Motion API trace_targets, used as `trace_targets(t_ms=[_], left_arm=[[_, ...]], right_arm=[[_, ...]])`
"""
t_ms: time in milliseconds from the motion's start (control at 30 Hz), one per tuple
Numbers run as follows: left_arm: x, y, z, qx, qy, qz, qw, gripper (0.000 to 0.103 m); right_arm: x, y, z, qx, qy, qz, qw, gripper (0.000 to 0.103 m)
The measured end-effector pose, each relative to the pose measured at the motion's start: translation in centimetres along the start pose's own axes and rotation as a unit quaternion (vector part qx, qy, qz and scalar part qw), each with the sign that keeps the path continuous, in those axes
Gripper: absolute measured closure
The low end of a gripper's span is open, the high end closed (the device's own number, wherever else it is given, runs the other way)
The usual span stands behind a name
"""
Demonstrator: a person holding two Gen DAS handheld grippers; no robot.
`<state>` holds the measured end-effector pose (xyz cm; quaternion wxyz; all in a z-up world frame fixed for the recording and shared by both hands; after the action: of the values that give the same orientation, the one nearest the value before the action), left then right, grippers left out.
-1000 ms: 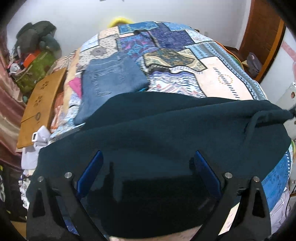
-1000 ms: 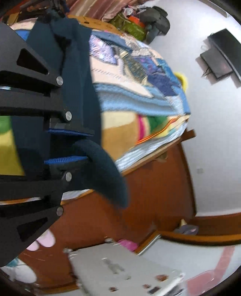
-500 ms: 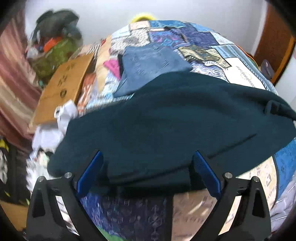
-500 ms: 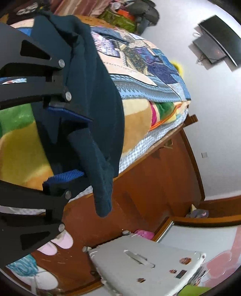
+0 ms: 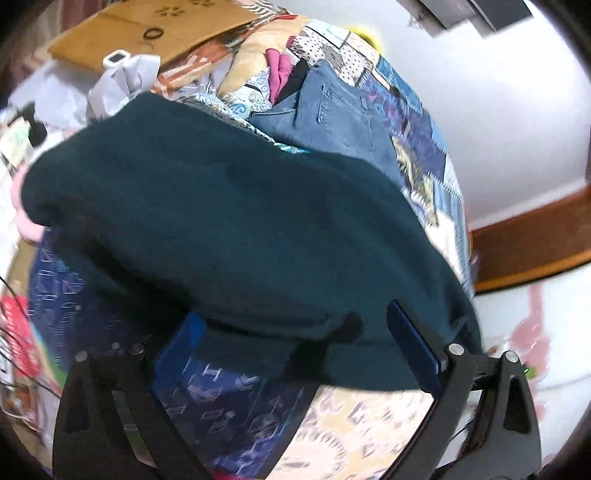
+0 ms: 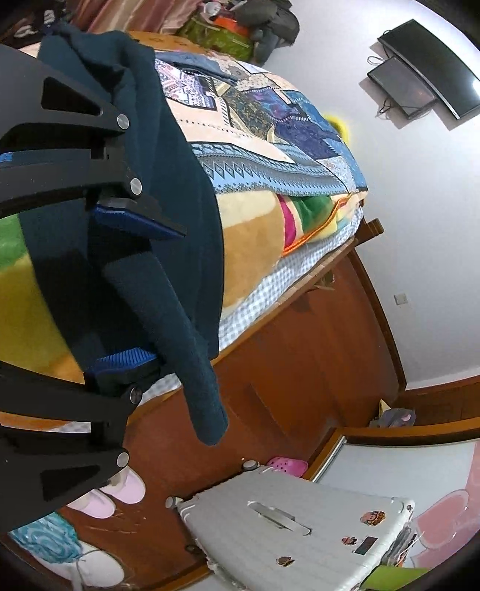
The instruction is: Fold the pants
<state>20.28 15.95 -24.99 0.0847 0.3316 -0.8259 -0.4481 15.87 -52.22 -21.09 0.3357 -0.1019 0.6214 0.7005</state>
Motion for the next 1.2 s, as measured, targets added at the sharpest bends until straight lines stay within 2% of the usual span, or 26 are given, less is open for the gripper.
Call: trace_targets(t_ms=[67,133,167,200,233,300,433,533,733,800,900,1067,1200], left_arm=[[-0.5,-0.5,0.0,-0.024,0.002,-0.009,0.9997,0.021],[-0.8,-1.2,0.0,-0.075,-0.011,-0.025,0.9968,0.047],[-0.8,-1.3,-0.1,-0.101,-0.021,-0.041,0.9938,0.053],[-0.7,-1.4,-0.1,-0.118,-0.033,-0.053,0.9911,0.065],[-0.5,-1.3,-0.3,-0.133,-0.05,-0.067,0.9875,0.072],[-0.2,-0.5,-0.9,-0.151,-0.078,-0.101,0.9803,0.078],[-0.1,1.1,-1.6,-0.161,-0.106,-0.142,0.971,0.083],[-0.4,2.8,-2.4,-0.154,-0.121,-0.16,0.9675,0.086],[-0.7,7.0,-3.5,-0.134,-0.126,-0.196,0.9631,0.087],[-0.4,7.3,-2.9,-0.124,-0.118,-0.182,0.9683,0.087],[0.5,5.9,-1.3,-0.132,-0.109,-0.15,0.9737,0.087],[2.2,1.9,1.6,-0.153,-0.089,-0.089,0.9801,0.087],[3.0,1.4,2.3,-0.154,-0.098,-0.085,0.9795,0.083]], right_arm=[[-0.1,-0.3,-0.2,-0.001,-0.002,0.001,1.0,0.052],[-0.2,-0.5,-0.5,-0.004,-0.012,0.001,1.0,0.052],[-0.3,-0.5,-0.9,-0.006,-0.019,0.0,1.0,0.052],[-0.3,-0.6,-1.2,-0.007,-0.026,-0.001,1.0,0.052],[-0.3,-0.6,-1.5,-0.007,-0.033,-0.003,0.999,0.055],[-0.4,-0.9,-2.0,-0.01,-0.042,0.001,0.999,0.064],[-0.9,-1.3,-2.2,-0.019,-0.046,0.005,0.999,0.084],[-1.9,-0.6,-1.7,-0.017,-0.026,-0.006,1.0,0.092],[-5.3,5.0,-0.6,0.009,0.035,-0.087,0.996,0.094],[-5.7,6.8,-0.9,0.028,0.054,-0.11,0.992,0.094],[-4.8,6.0,-2.6,0.024,0.042,-0.086,0.995,0.094],[-1.2,1.1,-4.3,0.059,0.056,-0.015,0.997,0.094],[1.1,-1.5,-5.6,0.06,0.046,0.024,0.997,0.093]])
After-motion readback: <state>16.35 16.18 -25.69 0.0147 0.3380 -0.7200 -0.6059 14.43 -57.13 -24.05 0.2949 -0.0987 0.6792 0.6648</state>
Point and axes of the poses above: each gripper's, at about its wrist camera, not at the fingertips, and y roughly against the way its jaws point, z to its left, x to its underside, the point moved 2 cm from there along -y, roughly the way its jaws point, and after that the axes turned 9 degrees about y, right-handed, at the moved point
